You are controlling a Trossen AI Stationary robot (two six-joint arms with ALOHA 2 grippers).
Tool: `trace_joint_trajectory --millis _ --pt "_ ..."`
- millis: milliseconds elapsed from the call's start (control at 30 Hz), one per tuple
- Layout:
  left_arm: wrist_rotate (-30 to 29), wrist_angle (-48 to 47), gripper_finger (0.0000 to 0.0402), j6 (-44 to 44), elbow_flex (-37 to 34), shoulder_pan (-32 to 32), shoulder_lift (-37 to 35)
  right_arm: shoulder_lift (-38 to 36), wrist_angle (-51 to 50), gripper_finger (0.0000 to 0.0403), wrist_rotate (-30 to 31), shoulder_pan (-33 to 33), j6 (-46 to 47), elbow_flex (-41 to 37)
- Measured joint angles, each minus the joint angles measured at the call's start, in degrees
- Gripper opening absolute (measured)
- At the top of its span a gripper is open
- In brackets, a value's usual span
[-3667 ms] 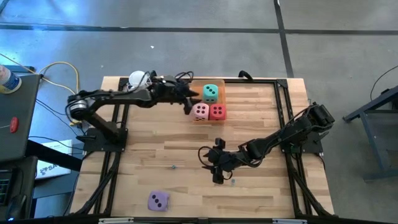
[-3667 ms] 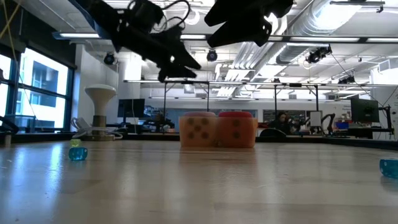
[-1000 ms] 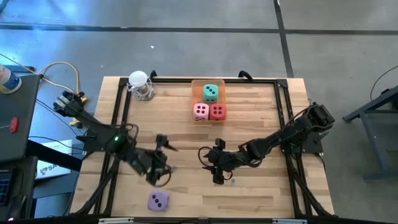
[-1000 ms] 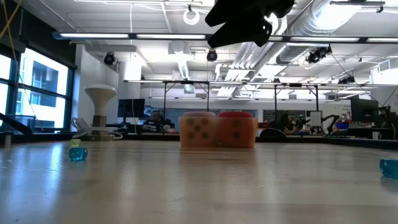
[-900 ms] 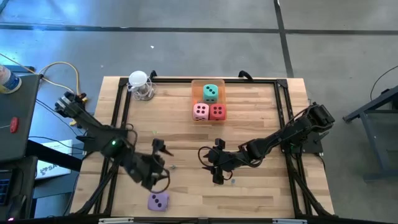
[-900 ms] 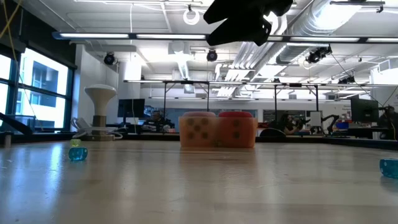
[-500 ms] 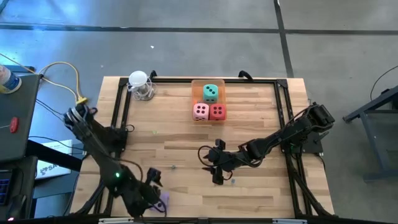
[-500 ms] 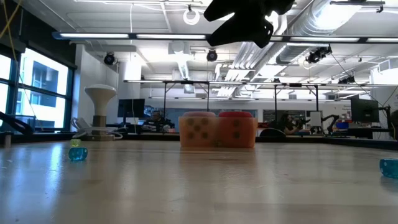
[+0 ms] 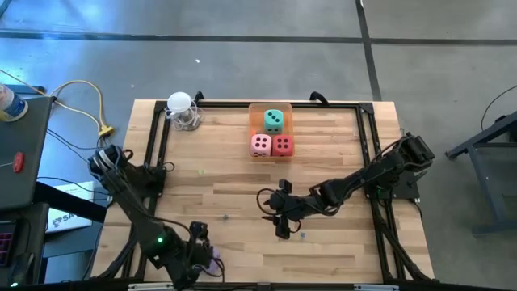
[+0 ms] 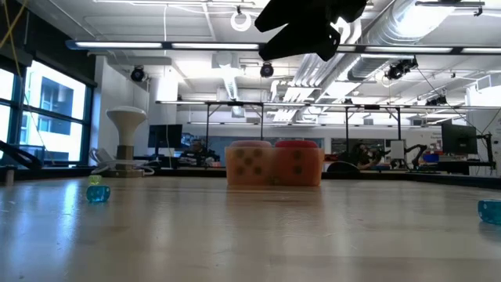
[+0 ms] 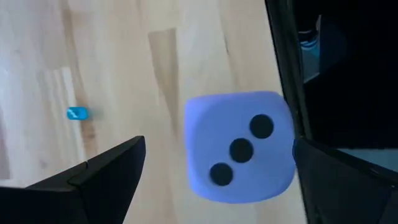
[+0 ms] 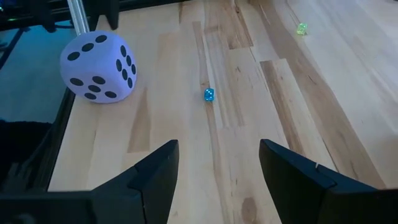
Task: Pick & Place Dice
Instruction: Put the purple die into the orange bin
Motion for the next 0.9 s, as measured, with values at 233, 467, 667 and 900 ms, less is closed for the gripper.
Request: trace_joint_trajectory --millis 233,467,667,900 --pt "0.6 4.4 0.0397 -2.5 0.0 -2.3 1.3 0.0 -0.2 0.0215 0.0 0.0 0.0 0.0" --pt "-0.5 4.1 0.0397 -2.5 0.0 -3.3 2.3 0.0 -0.4 0.0215 0.0 0.0 -2.4 0.0" --pt "-1.5 3.7 0.0397 -2.8 -0.1 -3.3 4.8 0.0 0.6 0.0215 0.0 -0.1 -5.9 0.0" --pt "-1.8 3.7 0.0397 -2.9 -0.1 -3.0 5.0 0.0 2.3 0.0215 0.0 -0.1 -7.6 0.0"
